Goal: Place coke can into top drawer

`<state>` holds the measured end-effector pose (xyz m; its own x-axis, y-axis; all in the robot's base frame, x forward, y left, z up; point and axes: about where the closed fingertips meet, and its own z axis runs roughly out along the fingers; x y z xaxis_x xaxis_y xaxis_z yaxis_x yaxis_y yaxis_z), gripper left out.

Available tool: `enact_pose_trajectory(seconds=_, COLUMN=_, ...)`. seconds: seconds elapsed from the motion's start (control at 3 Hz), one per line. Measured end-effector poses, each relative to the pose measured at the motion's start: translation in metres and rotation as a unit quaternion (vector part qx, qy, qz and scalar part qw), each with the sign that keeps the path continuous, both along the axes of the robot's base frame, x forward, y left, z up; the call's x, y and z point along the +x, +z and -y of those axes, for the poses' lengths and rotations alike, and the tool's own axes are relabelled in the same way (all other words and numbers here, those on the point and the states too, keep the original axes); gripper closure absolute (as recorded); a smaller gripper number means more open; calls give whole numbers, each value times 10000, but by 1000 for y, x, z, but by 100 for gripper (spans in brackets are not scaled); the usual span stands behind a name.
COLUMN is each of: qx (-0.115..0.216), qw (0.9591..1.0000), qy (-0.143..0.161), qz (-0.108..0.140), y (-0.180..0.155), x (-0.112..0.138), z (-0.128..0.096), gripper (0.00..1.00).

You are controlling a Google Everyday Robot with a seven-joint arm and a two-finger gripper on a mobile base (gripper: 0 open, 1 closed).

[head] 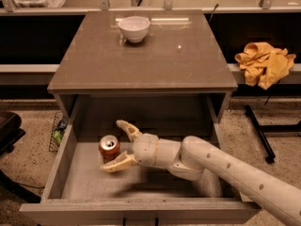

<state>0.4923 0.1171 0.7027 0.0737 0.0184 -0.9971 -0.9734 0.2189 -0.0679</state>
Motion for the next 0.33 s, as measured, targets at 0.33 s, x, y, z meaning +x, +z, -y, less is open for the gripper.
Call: enact_pose_trajectory(seconds=0.33, qx=0, qw=10000, qy=1, qz=0, y=0, x=0, z=0, gripper=0)
